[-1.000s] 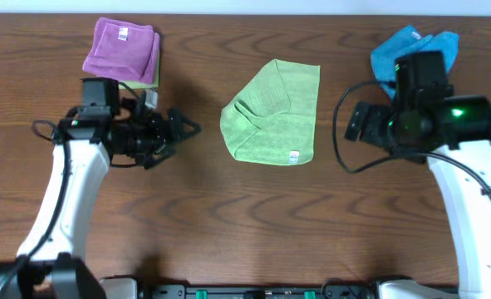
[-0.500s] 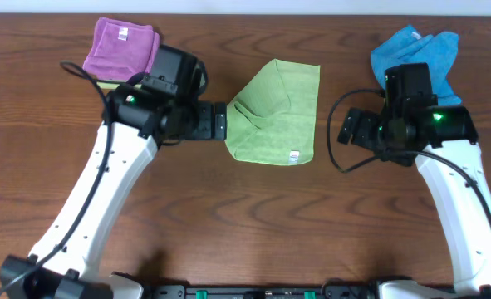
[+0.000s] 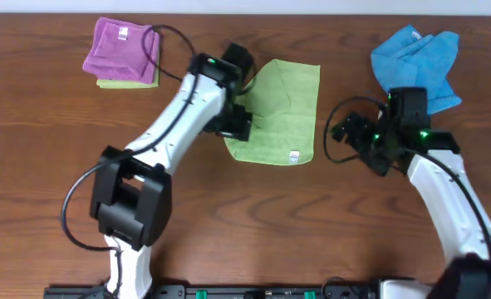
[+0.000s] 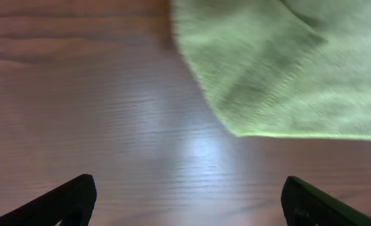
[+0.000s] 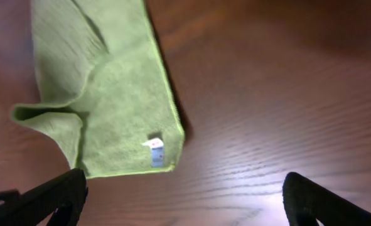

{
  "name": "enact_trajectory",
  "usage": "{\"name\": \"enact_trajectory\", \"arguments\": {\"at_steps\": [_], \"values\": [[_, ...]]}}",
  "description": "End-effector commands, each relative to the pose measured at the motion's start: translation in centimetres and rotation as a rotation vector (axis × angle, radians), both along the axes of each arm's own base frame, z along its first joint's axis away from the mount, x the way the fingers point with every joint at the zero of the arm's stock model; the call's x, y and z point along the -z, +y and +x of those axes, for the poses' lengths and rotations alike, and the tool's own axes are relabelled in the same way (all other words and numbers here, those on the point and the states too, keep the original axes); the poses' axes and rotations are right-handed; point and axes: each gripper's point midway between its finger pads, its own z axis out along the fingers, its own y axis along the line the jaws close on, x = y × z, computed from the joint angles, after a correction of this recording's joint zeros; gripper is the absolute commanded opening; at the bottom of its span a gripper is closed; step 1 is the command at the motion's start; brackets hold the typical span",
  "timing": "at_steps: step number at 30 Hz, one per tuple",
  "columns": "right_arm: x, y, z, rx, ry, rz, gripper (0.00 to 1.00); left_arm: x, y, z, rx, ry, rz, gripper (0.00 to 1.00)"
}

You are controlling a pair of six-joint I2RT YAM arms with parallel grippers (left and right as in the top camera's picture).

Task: Fold the cloth
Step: 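Move the left gripper to the green cloth's left edge, right gripper to its right corner, then grasp the green cloth's folded edges with both grippers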

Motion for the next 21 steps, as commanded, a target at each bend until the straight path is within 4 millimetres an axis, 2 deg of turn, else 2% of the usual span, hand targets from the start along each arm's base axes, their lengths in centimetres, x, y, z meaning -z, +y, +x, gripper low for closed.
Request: {"name": "enact_trajectory", "arguments": {"at_steps": [1, 7, 11, 16, 21], "values": [[2.7, 1.6, -1.4, 0.043, 0.106, 0.166, 0.99, -1.0, -2.1, 0.0, 0.094, -0.049, 0.002, 0.95], [5.5, 1.8, -1.8, 0.032, 0.166, 0.172, 0.99, -0.9, -5.4, 0.3, 0.237, -0.121, -0.021, 0.95], [5.7, 1.8, -1.3, 0.031, 0.154, 0.171, 0.99, 0.0, -5.4, 1.3, 0.25, -0.155, 0.029, 0.95], [5.6, 1.8, -0.9, 0.005, 0.122, 0.164, 0.99, 3.2, -5.1, 2.1, 0.252, -0.131, 0.082, 0.95], [5.6, 1.8, -0.9, -0.006, 0.118, 0.162, 0.99, 6.2, -5.3, 2.1, 0.262, -0.092, 0.114, 0.96]]}}
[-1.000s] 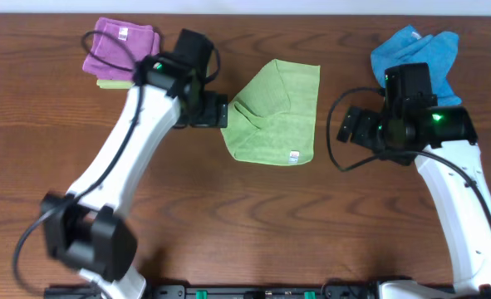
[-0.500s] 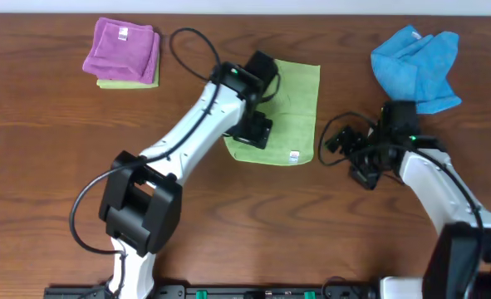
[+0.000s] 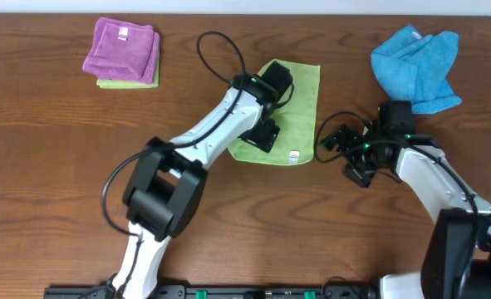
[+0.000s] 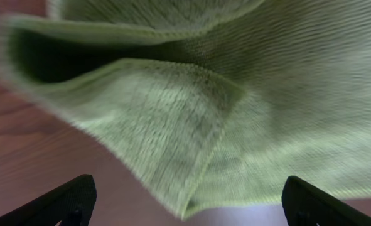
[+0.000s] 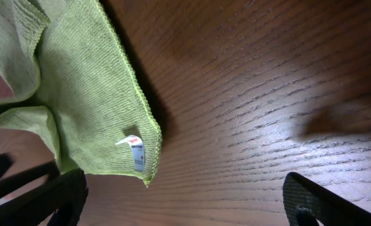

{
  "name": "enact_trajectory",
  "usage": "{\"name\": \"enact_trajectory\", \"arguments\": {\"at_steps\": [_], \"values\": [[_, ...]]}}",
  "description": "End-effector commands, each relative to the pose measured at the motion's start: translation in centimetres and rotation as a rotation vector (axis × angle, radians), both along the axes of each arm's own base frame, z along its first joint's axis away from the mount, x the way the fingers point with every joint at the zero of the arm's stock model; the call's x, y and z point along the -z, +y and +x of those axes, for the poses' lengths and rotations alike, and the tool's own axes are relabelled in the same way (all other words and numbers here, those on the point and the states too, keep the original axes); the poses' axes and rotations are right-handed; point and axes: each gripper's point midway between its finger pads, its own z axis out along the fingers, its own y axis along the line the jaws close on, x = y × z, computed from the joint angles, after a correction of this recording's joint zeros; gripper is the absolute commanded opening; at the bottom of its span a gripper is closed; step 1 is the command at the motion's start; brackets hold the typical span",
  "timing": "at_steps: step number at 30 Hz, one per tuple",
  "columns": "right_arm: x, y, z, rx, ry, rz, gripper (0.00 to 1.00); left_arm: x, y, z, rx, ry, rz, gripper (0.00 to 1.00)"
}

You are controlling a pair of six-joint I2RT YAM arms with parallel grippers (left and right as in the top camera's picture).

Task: Fold the cloth
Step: 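Grasp the green cloth's folded edges with both grippers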

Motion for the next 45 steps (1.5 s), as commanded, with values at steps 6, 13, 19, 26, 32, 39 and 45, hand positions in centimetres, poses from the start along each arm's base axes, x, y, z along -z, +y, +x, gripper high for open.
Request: {"name": "enact_trajectory", "arguments": {"at_steps": [6, 13, 19, 26, 32, 39, 45], "values": [[-0.1, 0.1, 0.1, -0.02, -0.014, 0.008, 0.99, 0.8, -0.1, 1.7, 0.013, -0.07, 0.047, 0.74], [-0.1, 0.1, 0.2, -0.023, -0.023, 0.007, 0.99, 0.5, 0.5, 2.6, -0.029, -0.123, 0.078, 0.34], [-0.9, 1.1, 0.9, -0.13, -0.113, 0.04, 0.99, 0.3, 0.9, 2.9, -0.048, -0.147, 0.1, 0.47], [-3.5, 4.9, 3.0, -0.295, -0.317, 0.135, 0.53, 0.5, 0.5, 2.7, -0.063, -0.134, 0.073, 0.47], [-2.6, 7.2, 3.6, -0.345, -0.343, 0.107, 0.23, 0.5, 0.1, 2.6, -0.062, -0.128, 0.055, 0.49], [1.6, 8.3, 3.0, -0.361, -0.245, 0.096, 0.08, 0.6, 0.1, 2.6, -0.062, -0.128, 0.055, 0.5], [3.0, 7.6, 3.3, -0.346, -0.231, 0.047, 0.02, 0.6, 0.1, 2.6, -0.07, -0.128, 0.054, 0.35]]}}
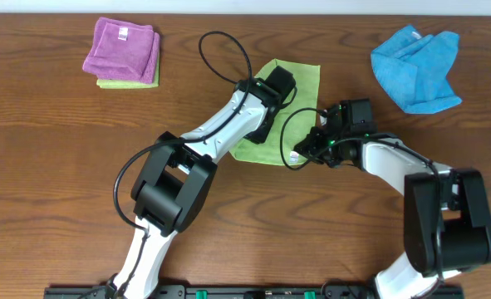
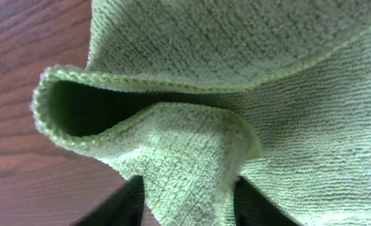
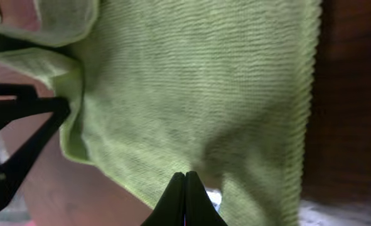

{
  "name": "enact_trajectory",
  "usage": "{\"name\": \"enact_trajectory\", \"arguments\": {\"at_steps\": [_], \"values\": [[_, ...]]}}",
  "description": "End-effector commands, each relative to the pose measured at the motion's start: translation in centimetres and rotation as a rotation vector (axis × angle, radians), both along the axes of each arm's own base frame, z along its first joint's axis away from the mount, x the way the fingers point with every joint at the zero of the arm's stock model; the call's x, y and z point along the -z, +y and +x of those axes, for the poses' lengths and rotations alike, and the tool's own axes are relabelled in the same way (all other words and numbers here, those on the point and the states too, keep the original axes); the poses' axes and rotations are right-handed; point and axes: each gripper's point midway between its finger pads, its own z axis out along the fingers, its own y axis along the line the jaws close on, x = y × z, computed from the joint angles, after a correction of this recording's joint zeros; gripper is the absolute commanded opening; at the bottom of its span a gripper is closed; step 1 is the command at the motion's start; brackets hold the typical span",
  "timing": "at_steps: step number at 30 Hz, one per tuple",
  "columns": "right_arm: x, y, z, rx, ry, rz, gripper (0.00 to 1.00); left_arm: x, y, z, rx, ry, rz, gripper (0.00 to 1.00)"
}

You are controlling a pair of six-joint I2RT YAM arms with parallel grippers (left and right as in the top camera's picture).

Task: Fold the cloth
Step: 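Grasp the green cloth's folded edges with both grippers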

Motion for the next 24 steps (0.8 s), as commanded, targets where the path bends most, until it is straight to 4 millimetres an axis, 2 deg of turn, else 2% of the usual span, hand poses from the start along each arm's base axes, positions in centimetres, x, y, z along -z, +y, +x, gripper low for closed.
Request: {"name": "enact_trajectory", "arguments": {"at_steps": [1, 3, 6, 8, 16, 19, 21, 24], "values": [[0.3, -0.2, 0.3, 0.002, -0.014, -0.024, 0.01, -0.4, -0.4, 0.3, -0.015, -0.014, -0.014, 0.31], [0.3, -0.2, 0.2, 0.002, -0.014, -0.024, 0.01, -0.4, -0.4, 0.3, -0.023, -0.016, -0.017, 0.2], [0.4, -0.2, 0.2, 0.003, -0.01, -0.028, 0.01, -0.3, -0.4, 0.3, -0.03, -0.015, -0.017, 0.15], [0.4, -0.2, 0.1, 0.003, -0.008, -0.029, 0.02, -0.2, -0.3, 0.3, -0.04, -0.014, -0.018, 0.06], [0.6, -0.6, 0.3, 0.014, -0.009, -0.052, 0.01, -0.2, -0.1, 0.3, -0.052, -0.021, -0.008, 0.06], [0.6, -0.6, 0.3, 0.014, -0.009, -0.053, 0.02, -0.8, 1.9, 0.8, -0.071, -0.067, 0.095, 0.06], [0.8, -0.8, 0.3, 0.02, -0.008, -0.066, 0.02, -1.9, 4.5, 1.4, -0.132, -0.139, 0.224, 0.06], [1.2, -1.4, 0.0, 0.032, 0.01, -0.101, 0.02, -2.4, 5.9, 0.8, -0.168, -0.115, 0.248, 0.06]]}}
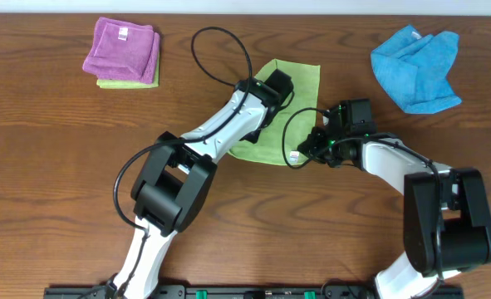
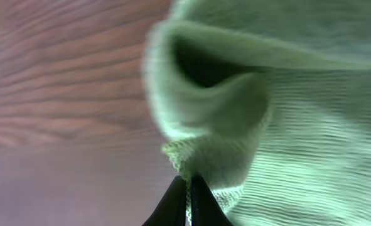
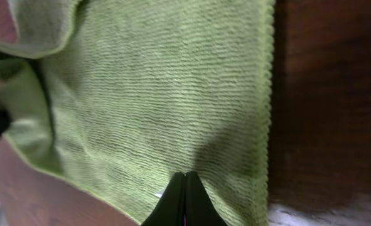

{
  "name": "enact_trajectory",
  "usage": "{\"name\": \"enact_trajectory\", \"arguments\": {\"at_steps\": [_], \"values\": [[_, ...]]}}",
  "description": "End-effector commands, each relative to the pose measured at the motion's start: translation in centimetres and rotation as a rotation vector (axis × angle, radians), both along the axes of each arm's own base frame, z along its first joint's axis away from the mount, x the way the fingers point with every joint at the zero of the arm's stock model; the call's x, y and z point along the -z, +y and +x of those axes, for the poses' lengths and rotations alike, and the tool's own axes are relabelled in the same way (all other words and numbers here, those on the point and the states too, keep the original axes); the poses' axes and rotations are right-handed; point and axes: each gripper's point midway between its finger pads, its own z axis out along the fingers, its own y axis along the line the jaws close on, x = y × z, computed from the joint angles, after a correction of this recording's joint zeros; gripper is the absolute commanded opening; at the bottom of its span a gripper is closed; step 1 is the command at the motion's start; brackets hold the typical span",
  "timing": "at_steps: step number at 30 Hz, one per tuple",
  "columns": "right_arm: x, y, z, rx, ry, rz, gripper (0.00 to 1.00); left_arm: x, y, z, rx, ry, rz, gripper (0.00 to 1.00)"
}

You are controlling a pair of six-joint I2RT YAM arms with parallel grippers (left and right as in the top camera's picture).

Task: Fold the cloth
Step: 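Grasp the green cloth's folded edges with both grippers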

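Observation:
A green cloth [image 1: 299, 87] lies partly folded on the brown table in the overhead view. At its near left corner my left gripper [image 2: 188, 179] is shut on a bunched hem of the green cloth [image 2: 311, 144]. My right gripper [image 3: 185, 176] is shut on the cloth's near right corner, by the white label; the green cloth [image 3: 154, 81] fills most of that view. In the overhead view the left gripper [image 1: 257, 133] and right gripper [image 1: 303, 152] sit at the two near corners.
A folded purple cloth on a green one [image 1: 122, 51] lies at the far left. A crumpled blue cloth [image 1: 417, 56] lies at the far right. Black cables loop above the left arm [image 1: 220, 50].
My left gripper has closed its fingers on the bunched hem, which stood between open fingers before. The right gripper stays shut on the right corner; the cloth has shifted slightly in its view.
Both grippers were open, the left beside the cloth's near left corner, the right well to the right. Then both had come nearer to the cloth. Later the right was shut on the right corner and the left straddled the fold. Now both hold near corners.

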Motion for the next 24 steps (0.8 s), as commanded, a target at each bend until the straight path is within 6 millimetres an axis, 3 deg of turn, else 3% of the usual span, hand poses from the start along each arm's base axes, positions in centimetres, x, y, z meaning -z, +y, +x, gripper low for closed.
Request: {"name": "enact_trajectory", "arguments": {"at_steps": [1, 14, 20, 22, 24], "values": [[0.6, -0.5, -0.3, -0.002, 0.008, -0.044, 0.01, -1.5, 2.3, 0.7, -0.07, -0.057, 0.073, 0.06], [1.2, -1.3, -0.7, -0.003, 0.02, -0.103, 0.02, -2.8, 7.6, -4.0, -0.395, 0.017, 0.194, 0.06], [1.3, -1.4, -0.6, 0.0, 0.019, -0.11, 0.02, -3.5, 8.3, -8.2, -0.618, 0.101, 0.215, 0.06], [1.3, -1.6, -0.6, 0.003, 0.018, -0.119, 0.02, -3.2, 7.7, -9.1, -0.647, 0.149, 0.189, 0.12], [1.4, -1.6, -0.6, 0.004, 0.017, -0.122, 0.01, -3.1, 7.5, -9.3, -0.654, 0.164, 0.179, 0.07]]}}
